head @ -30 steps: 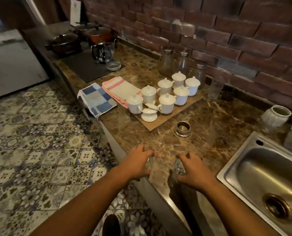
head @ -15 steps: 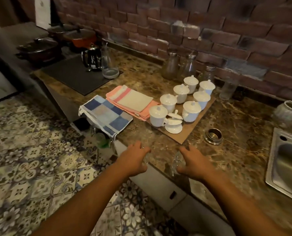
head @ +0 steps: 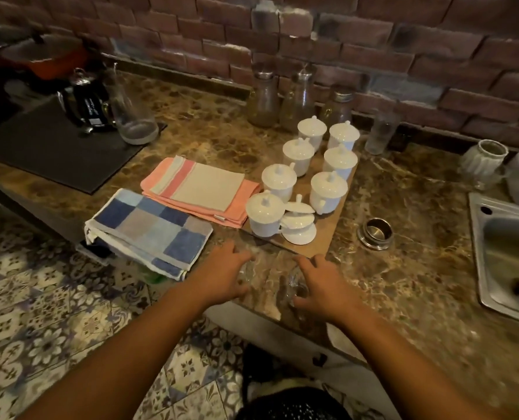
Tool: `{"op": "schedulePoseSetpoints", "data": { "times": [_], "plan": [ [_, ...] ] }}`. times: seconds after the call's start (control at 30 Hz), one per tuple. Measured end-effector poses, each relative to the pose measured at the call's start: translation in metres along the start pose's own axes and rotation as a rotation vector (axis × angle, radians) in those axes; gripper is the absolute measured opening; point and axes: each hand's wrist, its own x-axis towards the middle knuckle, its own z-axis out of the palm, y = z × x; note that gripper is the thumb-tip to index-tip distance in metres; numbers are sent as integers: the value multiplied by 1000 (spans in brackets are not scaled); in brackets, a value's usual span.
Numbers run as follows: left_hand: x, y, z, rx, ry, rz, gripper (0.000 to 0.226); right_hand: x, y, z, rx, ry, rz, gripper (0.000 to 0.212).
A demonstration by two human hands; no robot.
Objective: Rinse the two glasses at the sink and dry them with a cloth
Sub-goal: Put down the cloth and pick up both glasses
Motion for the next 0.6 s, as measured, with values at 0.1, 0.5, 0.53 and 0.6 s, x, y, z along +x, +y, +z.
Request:
{"op": "schedulePoseSetpoints", "data": {
  "times": [0.1,0.5,0.53,0.6],
  "plan": [
    [20,-12,-2,3,0,57,65,14,-2,11,77,14,52,92],
    [71,-48,-6,63,-96,255,67,46,-25,15,98,81,195,87],
    [74,-49,-8,65,-96,273,66,48,-28,15,97,81,206,84],
    [80,-49,-10,78,-93,298,63,51,-35,15,89,79,237,78]
  ]
}}
